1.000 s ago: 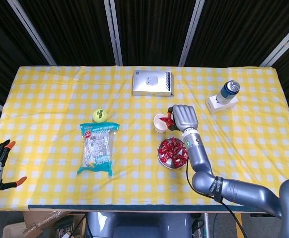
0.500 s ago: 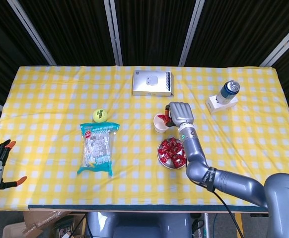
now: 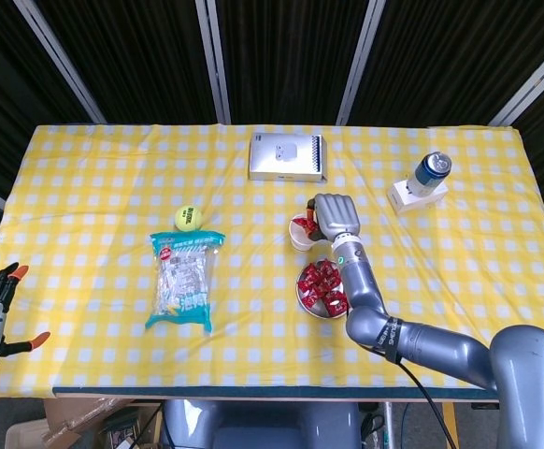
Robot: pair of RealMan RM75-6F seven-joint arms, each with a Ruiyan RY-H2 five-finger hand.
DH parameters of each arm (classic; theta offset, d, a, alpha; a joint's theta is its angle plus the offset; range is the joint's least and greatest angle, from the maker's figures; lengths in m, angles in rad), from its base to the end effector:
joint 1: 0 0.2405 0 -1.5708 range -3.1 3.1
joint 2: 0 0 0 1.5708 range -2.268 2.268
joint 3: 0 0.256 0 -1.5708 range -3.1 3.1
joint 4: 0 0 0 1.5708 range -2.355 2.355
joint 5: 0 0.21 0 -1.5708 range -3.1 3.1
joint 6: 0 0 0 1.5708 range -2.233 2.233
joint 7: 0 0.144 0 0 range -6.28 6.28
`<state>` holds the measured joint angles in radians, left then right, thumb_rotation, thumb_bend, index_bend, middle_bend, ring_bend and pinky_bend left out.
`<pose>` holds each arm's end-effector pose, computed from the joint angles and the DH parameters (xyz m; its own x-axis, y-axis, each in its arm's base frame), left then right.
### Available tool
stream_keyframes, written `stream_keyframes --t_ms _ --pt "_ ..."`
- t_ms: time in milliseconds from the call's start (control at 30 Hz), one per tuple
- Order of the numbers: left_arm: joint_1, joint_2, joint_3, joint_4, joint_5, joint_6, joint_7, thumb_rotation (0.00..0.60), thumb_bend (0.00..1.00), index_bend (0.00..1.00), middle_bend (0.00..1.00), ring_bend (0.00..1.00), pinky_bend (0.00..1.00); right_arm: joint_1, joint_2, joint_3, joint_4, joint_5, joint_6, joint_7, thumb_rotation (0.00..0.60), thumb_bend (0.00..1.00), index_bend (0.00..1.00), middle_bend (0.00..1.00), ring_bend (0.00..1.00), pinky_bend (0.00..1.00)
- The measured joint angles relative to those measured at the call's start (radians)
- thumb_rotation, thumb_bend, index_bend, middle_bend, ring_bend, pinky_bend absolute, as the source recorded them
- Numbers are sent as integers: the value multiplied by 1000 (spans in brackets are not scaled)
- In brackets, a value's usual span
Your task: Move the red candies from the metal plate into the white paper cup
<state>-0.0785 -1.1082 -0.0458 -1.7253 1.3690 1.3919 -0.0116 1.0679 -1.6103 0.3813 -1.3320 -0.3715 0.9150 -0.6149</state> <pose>-0.3119 0.1745 0.1447 0.2658 0.1071 0.9580 0.9530 0.1204 -0.2779 -0.0828 -0.4342 -0.0061 0.2968 -0.3117 0.9026 -0.9541 -0.0577 0.2938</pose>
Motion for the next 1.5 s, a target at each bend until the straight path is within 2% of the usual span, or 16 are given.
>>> stream_keyframes --t_ms 200,633,767,900,1067,1200,1333,1500 --pt "-1 0 0 -6 0 0 5 600 3 0 0 0 0 -2 11 -11 -12 9 10 -3 600 344 368 787 855 1000" --pt "0 0 0 2 -4 0 -3 600 2 0 0 0 0 -3 28 -16 -46 -4 32 6 600 339 368 787 855 1000" --pt "1 1 1 2 -1 3 -4 600 3 0 0 0 0 -17 60 -15 -115 -29 59 13 600 339 368 787 851 1000" --pt "3 3 2 2 2 6 -9 600 3 0 0 0 0 -51 117 -26 -242 -68 103 22 600 339 366 787 844 1000" --pt "4 4 3 2 9 9 -11 600 3 0 0 0 0 -128 194 -77 -417 -132 160 44 600 296 280 783 831 1000" --pt "4 4 6 6 18 12 -16 600 3 0 0 0 0 -206 239 -159 -517 -197 195 75 600 276 236 779 827 1000" --pt "5 3 8 12 30 15 -24 600 3 0 0 0 0 -246 240 -219 -542 -240 215 86 600 273 236 780 827 1000" --pt "5 4 11 16 38 16 -33 600 3 0 0 0 0 -257 203 -253 -525 -254 220 70 600 272 235 779 827 1000"
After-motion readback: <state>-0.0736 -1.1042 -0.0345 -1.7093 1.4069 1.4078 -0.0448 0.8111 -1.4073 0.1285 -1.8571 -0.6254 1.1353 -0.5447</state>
